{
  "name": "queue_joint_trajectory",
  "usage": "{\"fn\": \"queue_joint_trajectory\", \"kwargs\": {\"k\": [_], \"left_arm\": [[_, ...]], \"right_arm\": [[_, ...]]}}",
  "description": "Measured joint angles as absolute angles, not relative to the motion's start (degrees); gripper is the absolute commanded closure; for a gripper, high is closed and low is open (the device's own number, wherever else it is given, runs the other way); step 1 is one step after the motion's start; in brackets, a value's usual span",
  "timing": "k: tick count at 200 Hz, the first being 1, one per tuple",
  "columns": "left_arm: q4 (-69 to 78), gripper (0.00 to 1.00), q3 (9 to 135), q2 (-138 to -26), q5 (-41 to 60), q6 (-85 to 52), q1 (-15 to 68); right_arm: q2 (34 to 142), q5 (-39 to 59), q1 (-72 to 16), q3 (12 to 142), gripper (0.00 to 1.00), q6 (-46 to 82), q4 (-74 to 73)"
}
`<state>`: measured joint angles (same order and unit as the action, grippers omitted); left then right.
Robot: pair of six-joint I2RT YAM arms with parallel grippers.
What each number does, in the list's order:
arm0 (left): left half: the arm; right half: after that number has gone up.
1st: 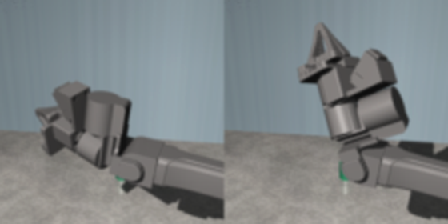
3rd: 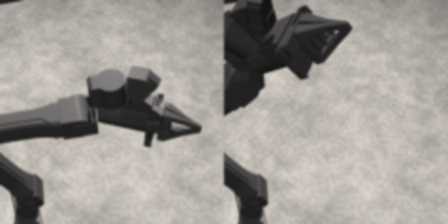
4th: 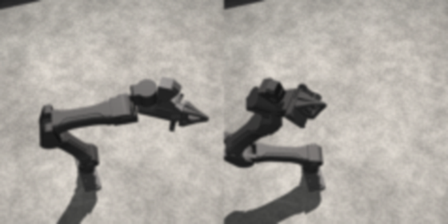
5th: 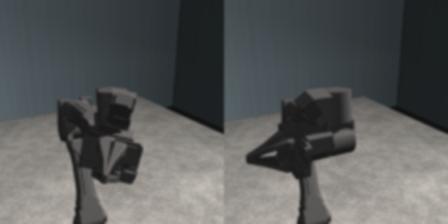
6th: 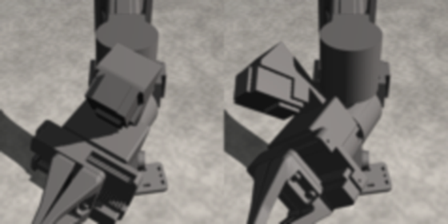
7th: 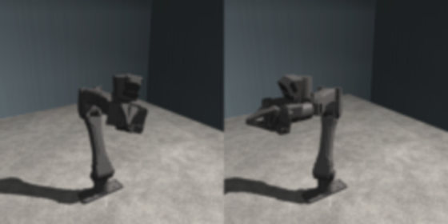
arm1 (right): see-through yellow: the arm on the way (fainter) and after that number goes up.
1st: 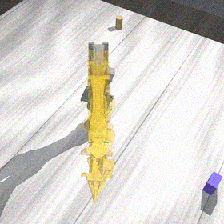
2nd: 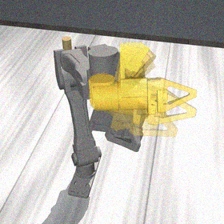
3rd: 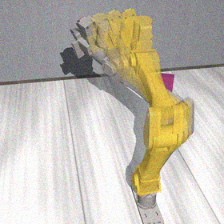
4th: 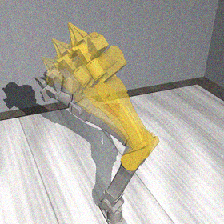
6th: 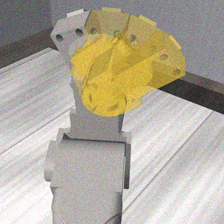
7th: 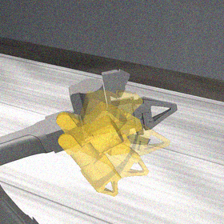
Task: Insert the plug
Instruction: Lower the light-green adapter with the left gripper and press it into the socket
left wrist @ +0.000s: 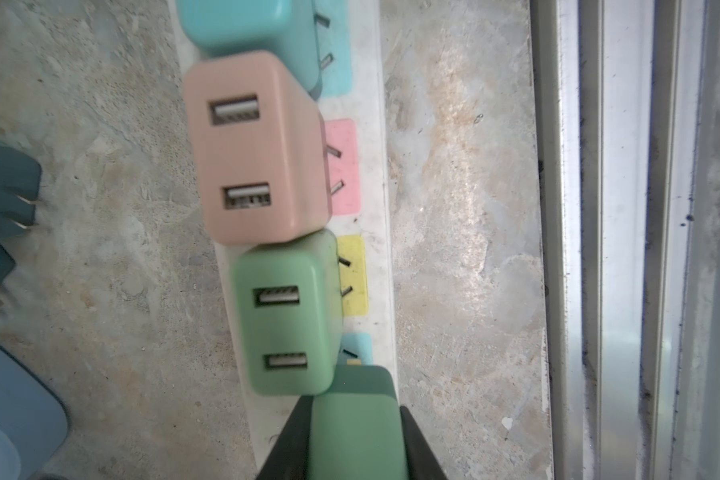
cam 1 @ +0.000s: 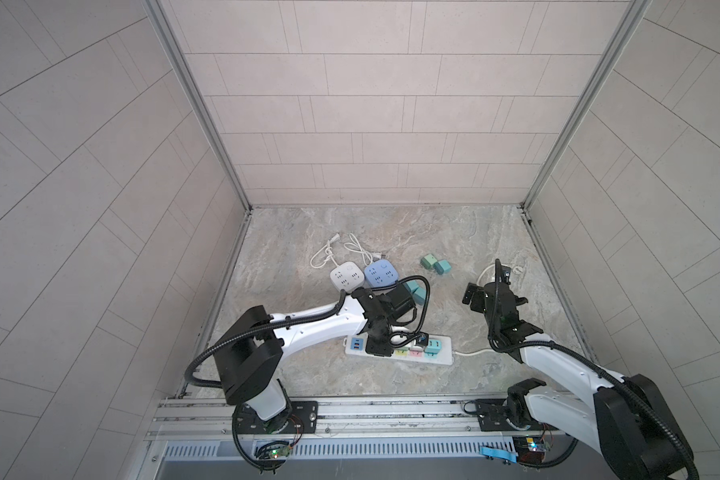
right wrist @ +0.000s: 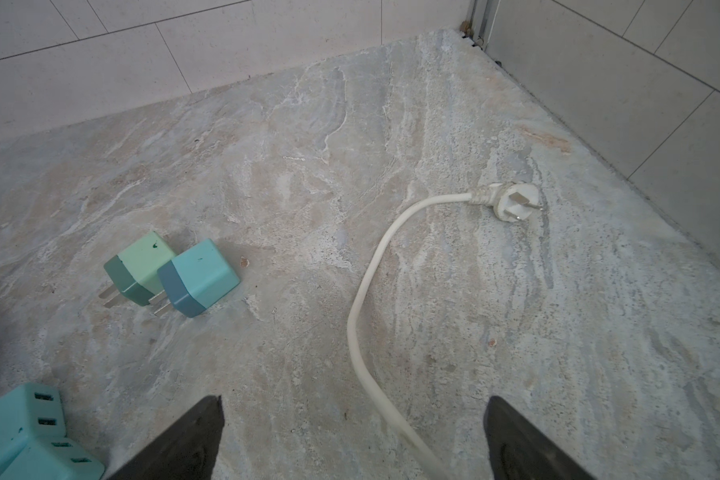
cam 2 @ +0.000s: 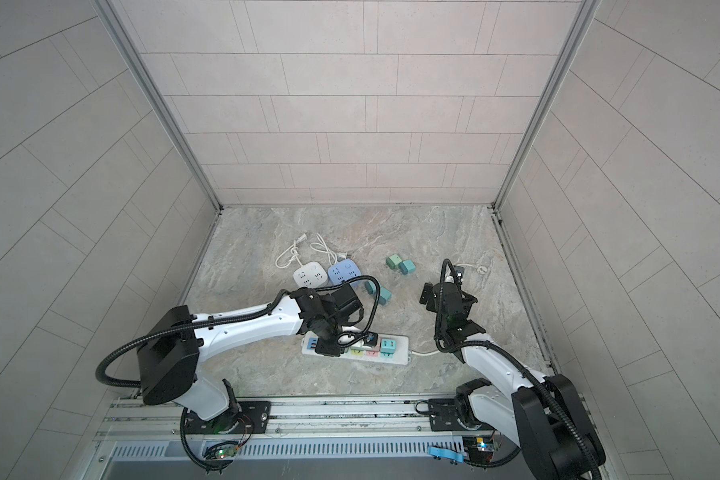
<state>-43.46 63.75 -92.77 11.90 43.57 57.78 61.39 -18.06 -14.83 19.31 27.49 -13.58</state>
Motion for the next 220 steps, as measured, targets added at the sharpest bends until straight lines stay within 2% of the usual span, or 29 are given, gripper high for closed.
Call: {"fn": "queue_joint_trajectory", "kwargs": {"k": [220], "left_arm": [[-42.15, 1.00, 65.04, -96.33, 7.94, 43.40, 57.78]], "right_arm": [[61.60, -18.26, -14.83, 19.94, 0.01, 27.73, -13.13]]}}
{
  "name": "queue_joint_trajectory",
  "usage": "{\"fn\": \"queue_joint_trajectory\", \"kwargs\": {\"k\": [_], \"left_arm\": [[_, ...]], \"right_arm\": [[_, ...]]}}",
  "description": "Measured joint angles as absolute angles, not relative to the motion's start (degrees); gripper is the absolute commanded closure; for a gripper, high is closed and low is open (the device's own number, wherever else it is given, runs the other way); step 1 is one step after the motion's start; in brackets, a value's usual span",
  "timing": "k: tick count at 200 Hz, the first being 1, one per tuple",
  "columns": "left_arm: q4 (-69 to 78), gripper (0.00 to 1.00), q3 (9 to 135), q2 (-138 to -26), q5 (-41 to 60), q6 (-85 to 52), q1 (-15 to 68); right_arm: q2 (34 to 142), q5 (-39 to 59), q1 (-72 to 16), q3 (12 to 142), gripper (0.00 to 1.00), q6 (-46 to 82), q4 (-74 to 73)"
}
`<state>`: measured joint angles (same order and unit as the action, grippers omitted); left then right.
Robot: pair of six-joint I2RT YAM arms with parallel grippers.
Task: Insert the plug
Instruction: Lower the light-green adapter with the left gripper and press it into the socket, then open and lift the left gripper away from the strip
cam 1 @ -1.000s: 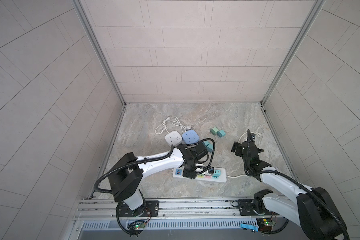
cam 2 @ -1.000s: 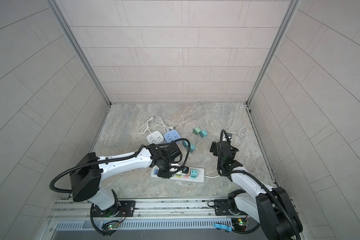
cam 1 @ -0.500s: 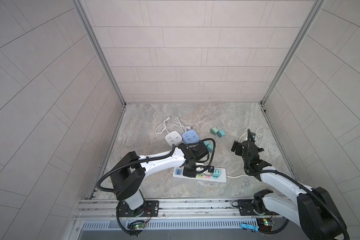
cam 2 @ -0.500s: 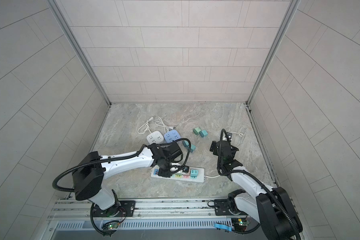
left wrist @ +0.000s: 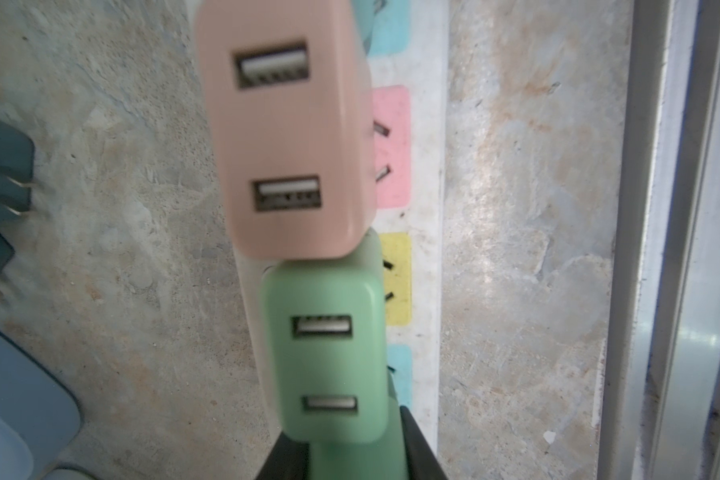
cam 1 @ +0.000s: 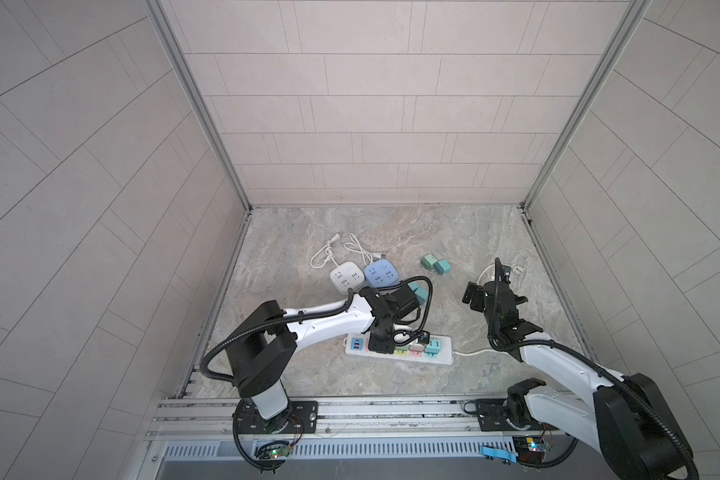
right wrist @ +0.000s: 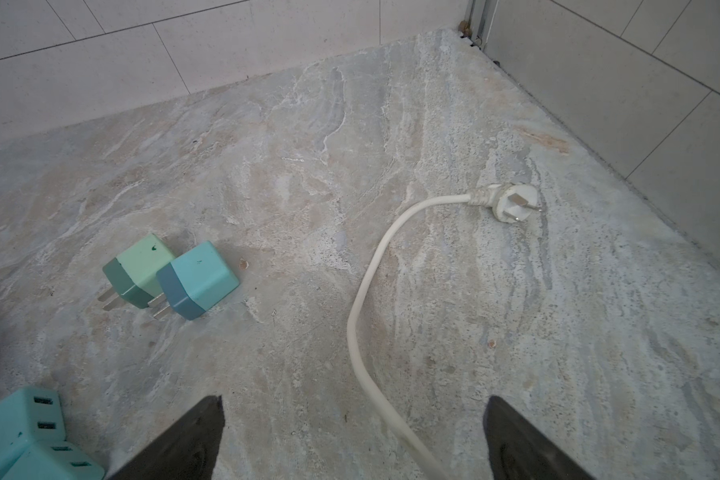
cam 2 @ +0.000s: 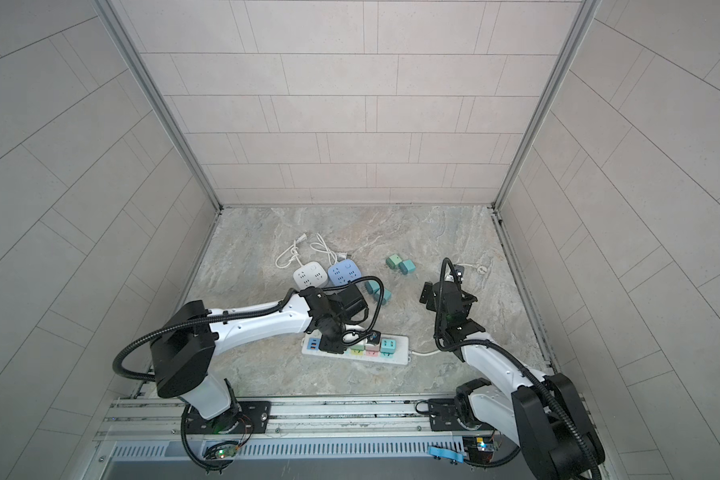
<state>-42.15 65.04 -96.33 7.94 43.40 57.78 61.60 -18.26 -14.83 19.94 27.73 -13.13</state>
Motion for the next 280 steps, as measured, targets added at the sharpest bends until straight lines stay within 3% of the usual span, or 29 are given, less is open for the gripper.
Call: {"fn": "queue_joint_trajectory", "kwargs": {"k": [140, 155, 180, 211, 229, 246, 280], "left_arm": [[-46.83, 1.00, 70.39, -102.78, 8.91, 43.31, 57.49], [-46.87, 0.81, 70.46, -102.80, 8.88, 43.16, 57.49], [-45.82, 0.63, 69.49, -101.95, 8.91, 42.59, 57.49], [-39.64, 0.53, 64.12, -98.28, 9.58, 41.06, 57.80], [-36.84, 0.41, 61.14, -94.26, 9.93, 40.01, 57.80], [-34.57, 0.01, 59.35, -89.36, 9.76, 38.22, 57.80], [-26.63, 0.00, 54.41, -75.33, 6.13, 33.28, 57.78]], "right_arm": [[62.35, -18.24, -14.83, 20.23, 0.02, 27.73, -13.02], [62.35, -18.24, -14.83, 20.25, 0.02, 27.70, -12.99], [62.35, -18.24, -14.83, 20.25, 0.02, 27.70, -13.02], [62.35, -18.26, -14.85, 20.25, 0.02, 27.73, -13.02], [62.33, -18.41, -14.90, 20.25, 0.02, 27.75, -12.99], [62.04, -18.52, -14.90, 20.25, 0.01, 27.83, -13.02], [61.71, -18.76, -14.90, 20.25, 0.00, 28.16, -13.04]]}}
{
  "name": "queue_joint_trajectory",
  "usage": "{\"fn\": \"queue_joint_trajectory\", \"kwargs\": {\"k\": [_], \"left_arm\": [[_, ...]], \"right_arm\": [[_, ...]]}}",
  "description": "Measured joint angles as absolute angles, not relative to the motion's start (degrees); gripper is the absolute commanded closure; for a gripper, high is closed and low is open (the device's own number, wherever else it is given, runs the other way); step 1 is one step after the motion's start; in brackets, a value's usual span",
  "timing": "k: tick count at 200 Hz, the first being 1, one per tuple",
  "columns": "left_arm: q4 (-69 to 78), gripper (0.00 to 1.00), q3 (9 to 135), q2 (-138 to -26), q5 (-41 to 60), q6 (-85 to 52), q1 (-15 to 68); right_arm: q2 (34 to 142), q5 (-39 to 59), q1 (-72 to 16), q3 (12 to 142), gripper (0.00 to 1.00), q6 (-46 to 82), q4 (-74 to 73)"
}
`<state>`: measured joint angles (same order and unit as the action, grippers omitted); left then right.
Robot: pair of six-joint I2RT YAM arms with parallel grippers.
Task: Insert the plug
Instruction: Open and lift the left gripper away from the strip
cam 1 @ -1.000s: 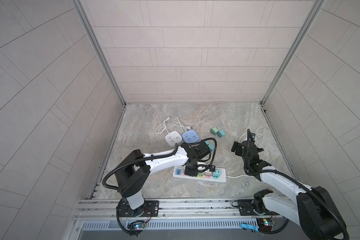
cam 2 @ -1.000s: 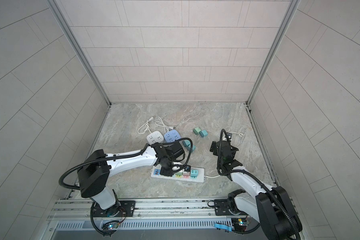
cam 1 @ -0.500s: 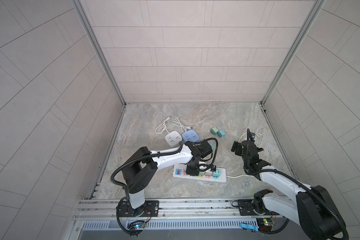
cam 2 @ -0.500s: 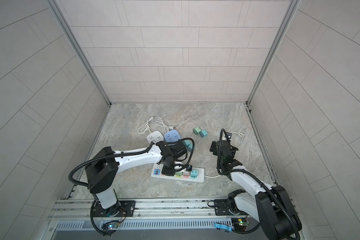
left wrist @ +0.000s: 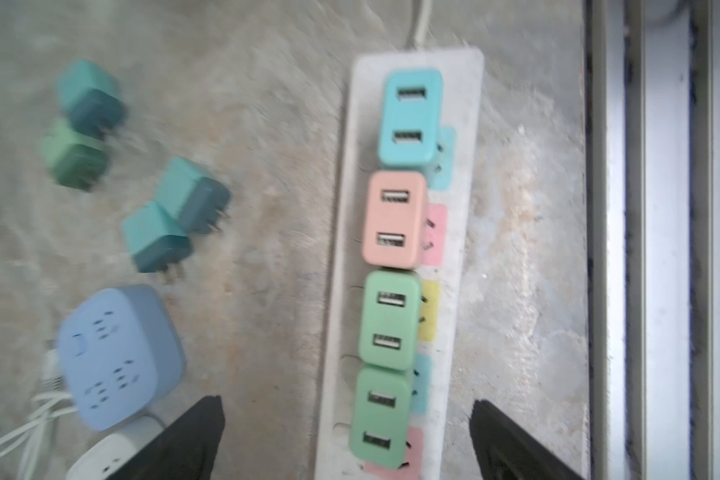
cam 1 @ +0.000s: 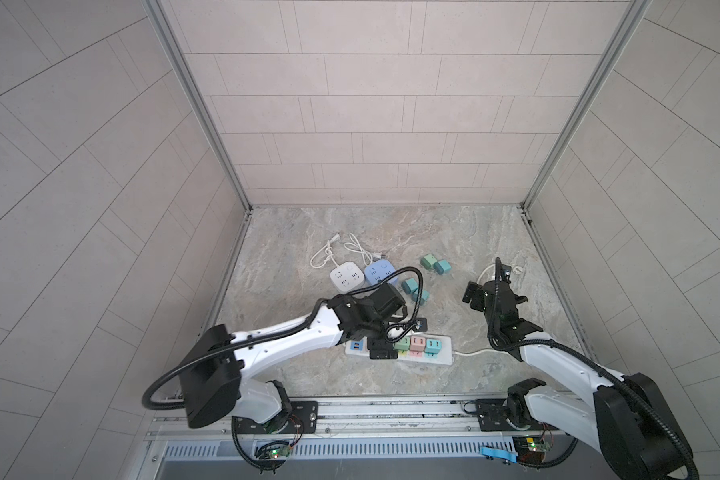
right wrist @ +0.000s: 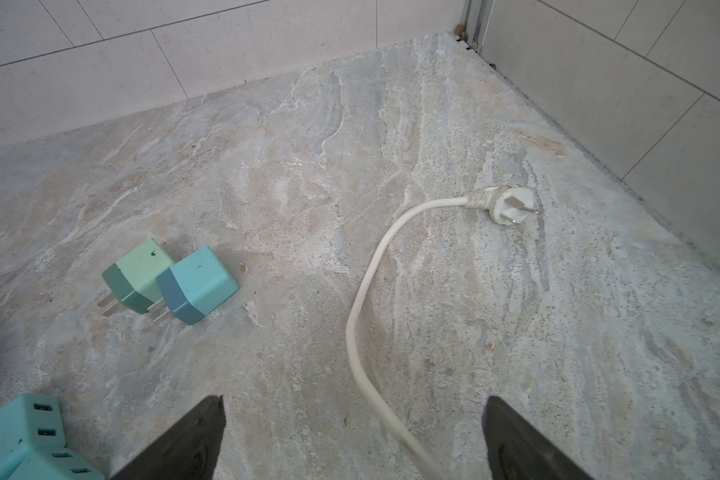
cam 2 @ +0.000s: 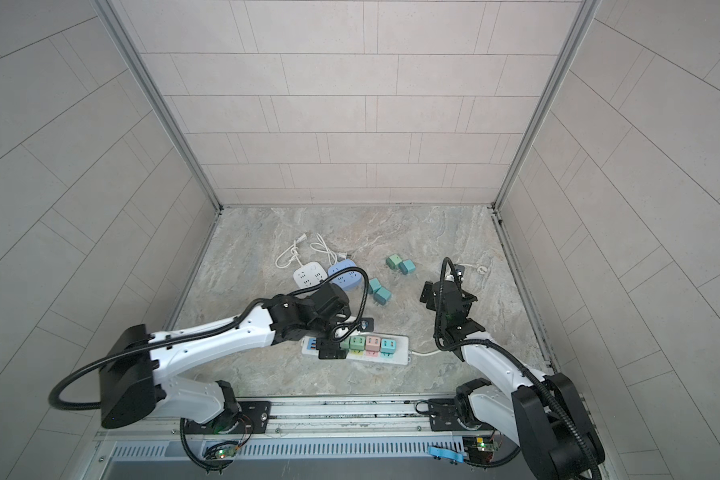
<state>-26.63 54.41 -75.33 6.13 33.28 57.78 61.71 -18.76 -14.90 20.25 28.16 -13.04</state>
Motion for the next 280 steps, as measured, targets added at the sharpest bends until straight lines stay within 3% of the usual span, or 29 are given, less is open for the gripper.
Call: {"fn": "queue_joint_trajectory", "kwargs": {"k": [32, 48, 70, 105, 146, 173, 214, 258, 280], "left_arm": [[-6.72, 0.00, 39.99, -58.57, -6.81, 21.85, 56.84], [4.08, 0.00, 31.29, -53.21, -10.90, 14.39, 52.31], [14.09, 0.00, 22.52, -50.43, -15.68, 6.90, 46.70], [27.16, 0.00, 17.67, -52.69, -20.60, -3.84, 46.13], [24.53, 0.00, 28.16, -61.34, -27.33, -15.31, 46.54], [21.87, 0.00, 28.84, -56.05, -28.99, -23.66, 46.54], [27.57, 0.00, 14.17, -37.43, -24.91, -21.82, 46.52], [17.82, 0.00, 17.74, -42.30, -24.75, -20.53, 46.50], [18.68, 0.00, 18.46, -42.28, -20.34, -18.35, 46.52]], "right_arm": [[61.76, -20.25, -14.96, 21.43, 0.00, 29.74, -10.04], [61.60, -23.62, -14.96, 24.40, 0.00, 33.65, -5.13], [59.68, -26.87, -14.96, 26.09, 0.00, 37.71, -2.63], [52.01, -30.11, -14.96, 25.80, 0.00, 38.83, 3.11], [44.60, -29.26, -14.94, 22.02, 0.00, 34.92, 1.08], [45.15, -26.41, -14.94, 21.04, 0.00, 33.12, 1.06], [48.18, -25.30, -14.94, 21.76, 0.00, 32.73, 1.10], [51.90, -22.02, -14.94, 23.70, 0.02, 31.31, 1.67], [56.31, -20.25, -14.94, 29.26, 0.10, 31.81, 5.45]]}}
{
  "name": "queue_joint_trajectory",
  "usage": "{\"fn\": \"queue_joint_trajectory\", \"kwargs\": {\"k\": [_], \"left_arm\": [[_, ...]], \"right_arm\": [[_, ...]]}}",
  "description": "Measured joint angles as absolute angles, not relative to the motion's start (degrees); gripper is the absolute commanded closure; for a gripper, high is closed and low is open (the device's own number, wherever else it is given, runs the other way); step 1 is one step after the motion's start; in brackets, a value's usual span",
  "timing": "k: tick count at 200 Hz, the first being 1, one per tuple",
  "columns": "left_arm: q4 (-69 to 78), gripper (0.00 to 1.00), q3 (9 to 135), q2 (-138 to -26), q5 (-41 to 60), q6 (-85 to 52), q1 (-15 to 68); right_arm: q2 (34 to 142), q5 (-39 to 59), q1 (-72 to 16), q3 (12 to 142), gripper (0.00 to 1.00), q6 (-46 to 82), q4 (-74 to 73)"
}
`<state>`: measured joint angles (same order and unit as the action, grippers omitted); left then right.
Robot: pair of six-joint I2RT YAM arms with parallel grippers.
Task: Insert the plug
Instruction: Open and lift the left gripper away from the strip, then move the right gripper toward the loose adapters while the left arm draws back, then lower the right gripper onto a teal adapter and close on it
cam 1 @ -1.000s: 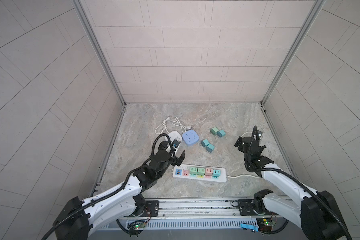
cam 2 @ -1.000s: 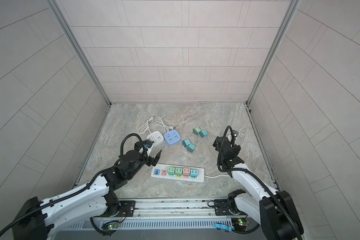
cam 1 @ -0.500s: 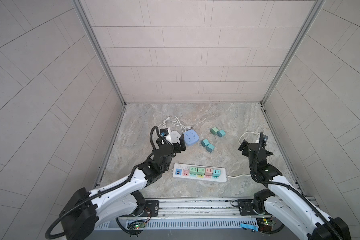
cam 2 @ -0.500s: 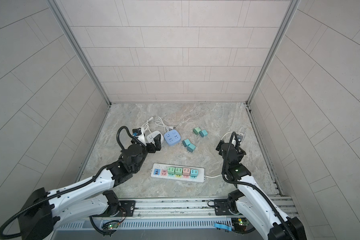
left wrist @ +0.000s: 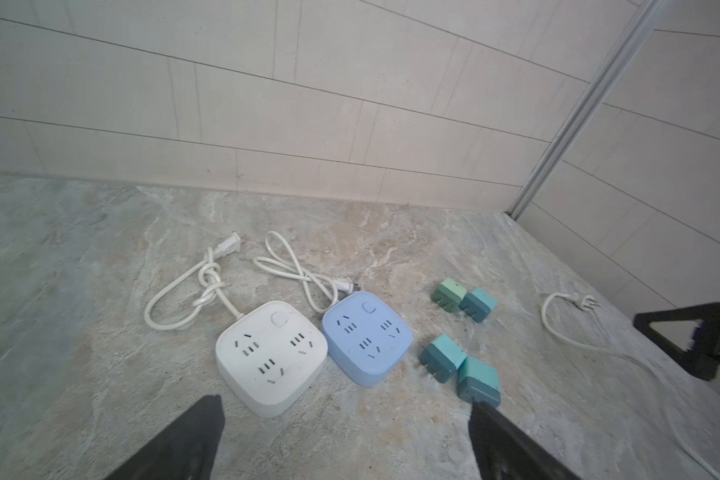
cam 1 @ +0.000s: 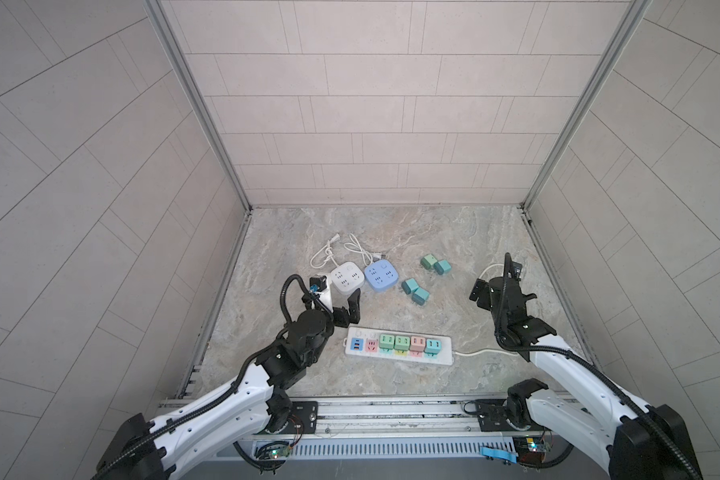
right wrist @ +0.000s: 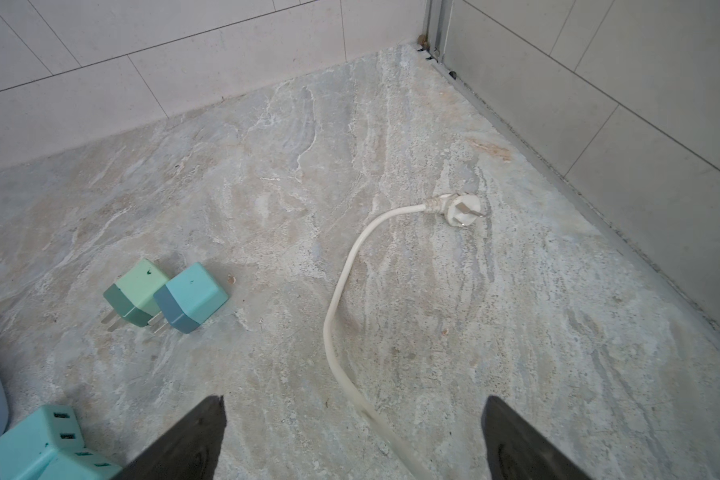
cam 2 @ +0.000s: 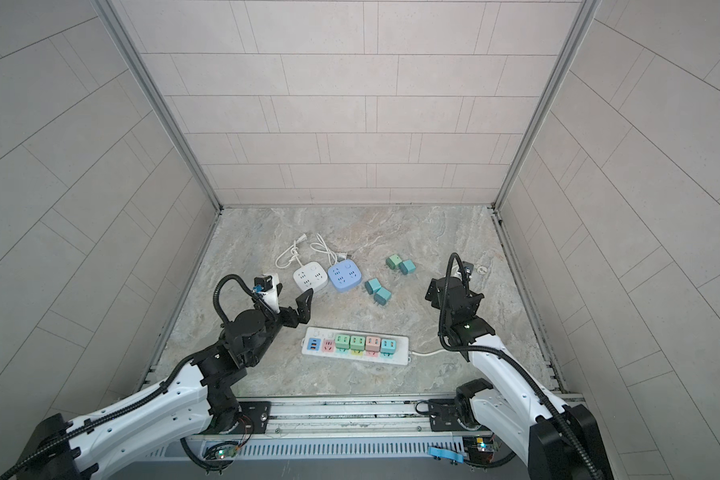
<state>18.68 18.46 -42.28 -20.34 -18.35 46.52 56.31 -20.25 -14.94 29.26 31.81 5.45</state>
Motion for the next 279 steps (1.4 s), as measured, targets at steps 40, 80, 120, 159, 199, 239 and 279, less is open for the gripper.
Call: {"fn": "queue_joint_trajectory", "kwargs": {"k": [40, 80, 120, 159, 199, 239, 279], "left_arm": [[21.41, 0.00, 17.72, -42.22, -18.20, -17.78, 46.52], [21.93, 0.00, 17.72, -43.31, -18.26, -17.47, 46.52], [21.80, 0.00, 17.69, -43.81, -18.94, -17.54, 46.52], [21.82, 0.00, 17.72, -44.31, -19.11, -17.54, 46.52], [21.82, 0.00, 17.72, -44.31, -19.16, -17.52, 46.52], [21.96, 0.00, 17.72, -45.98, -19.16, -17.47, 46.52], [22.02, 0.00, 17.72, -46.65, -19.11, -17.08, 46.52]], "right_arm": [[66.87, -13.08, -15.14, 42.63, 0.21, 34.02, 11.00], [78.54, -8.99, -22.37, 52.42, 0.23, 35.11, 15.03], [88.20, -8.80, -31.53, 58.11, 0.23, 36.75, 18.04], [93.82, -9.08, -33.76, 58.92, 0.23, 38.09, 19.57], [98.00, -9.26, -34.35, 60.31, 0.23, 39.11, 20.03], [100.60, -9.37, -35.11, 61.14, 0.23, 39.29, 20.32], [102.15, -10.83, -35.14, 61.69, 0.28, 39.38, 21.21]]}}
